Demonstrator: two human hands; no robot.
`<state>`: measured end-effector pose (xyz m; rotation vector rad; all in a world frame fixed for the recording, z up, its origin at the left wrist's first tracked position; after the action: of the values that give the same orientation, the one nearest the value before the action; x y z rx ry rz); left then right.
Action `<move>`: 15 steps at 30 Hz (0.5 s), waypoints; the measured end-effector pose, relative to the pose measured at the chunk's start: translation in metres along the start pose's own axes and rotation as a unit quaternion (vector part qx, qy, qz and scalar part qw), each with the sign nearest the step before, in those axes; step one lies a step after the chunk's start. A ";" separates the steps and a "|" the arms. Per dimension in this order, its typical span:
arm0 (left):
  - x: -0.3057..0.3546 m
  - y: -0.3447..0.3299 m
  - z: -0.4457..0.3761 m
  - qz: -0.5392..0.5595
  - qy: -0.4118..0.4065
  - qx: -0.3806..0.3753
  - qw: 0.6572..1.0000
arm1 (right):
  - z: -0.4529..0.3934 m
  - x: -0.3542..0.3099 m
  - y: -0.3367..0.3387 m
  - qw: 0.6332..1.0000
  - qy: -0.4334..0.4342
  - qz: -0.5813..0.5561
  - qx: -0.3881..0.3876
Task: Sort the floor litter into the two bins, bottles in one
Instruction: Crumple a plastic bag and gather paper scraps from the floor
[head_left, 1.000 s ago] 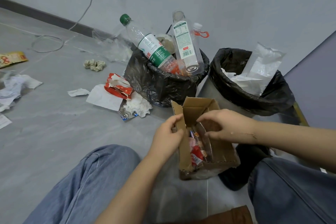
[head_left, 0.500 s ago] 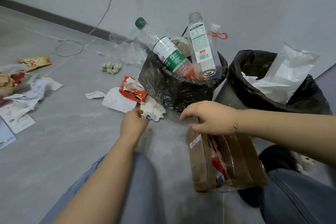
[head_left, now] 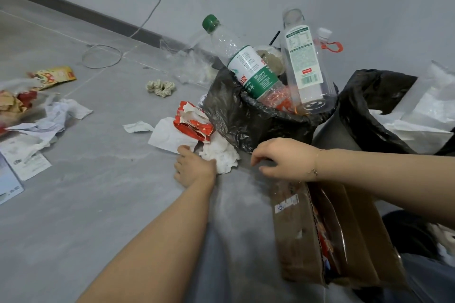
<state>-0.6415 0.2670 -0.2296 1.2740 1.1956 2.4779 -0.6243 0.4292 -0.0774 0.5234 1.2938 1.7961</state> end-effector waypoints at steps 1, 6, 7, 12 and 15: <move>0.001 -0.001 0.000 -0.003 -0.013 -0.003 1.000 | 0.000 0.000 0.000 1.000 -0.001 0.001 0.001; -0.002 0.016 0.000 0.063 -0.044 -0.018 0.997 | 0.006 -0.004 0.002 1.000 -0.004 -0.006 0.010; -0.003 0.020 0.000 0.065 -0.045 -0.029 0.996 | 0.008 -0.005 0.002 1.000 -0.005 -0.008 0.011; -0.021 0.036 0.009 0.245 0.032 -0.147 0.958 | 0.020 -0.012 0.010 0.998 -0.009 -0.057 0.033; -0.018 0.054 0.036 0.313 -0.013 -0.184 0.932 | 0.027 -0.010 0.011 0.980 -0.041 -0.178 0.080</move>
<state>-0.5901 0.2439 -0.1920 1.7556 0.2893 2.8825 -0.6033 0.4345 -0.0558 0.4181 1.3828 1.3715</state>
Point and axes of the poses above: each hand's wrist, its own z-axis away from the middle knuckle, its own y-axis out of the back of the hand, x = y × z, the point moved 5 cm from there along -z, towards the middle knuckle, and after that the axes turned 2 degrees about x, right-handed, at the moved point
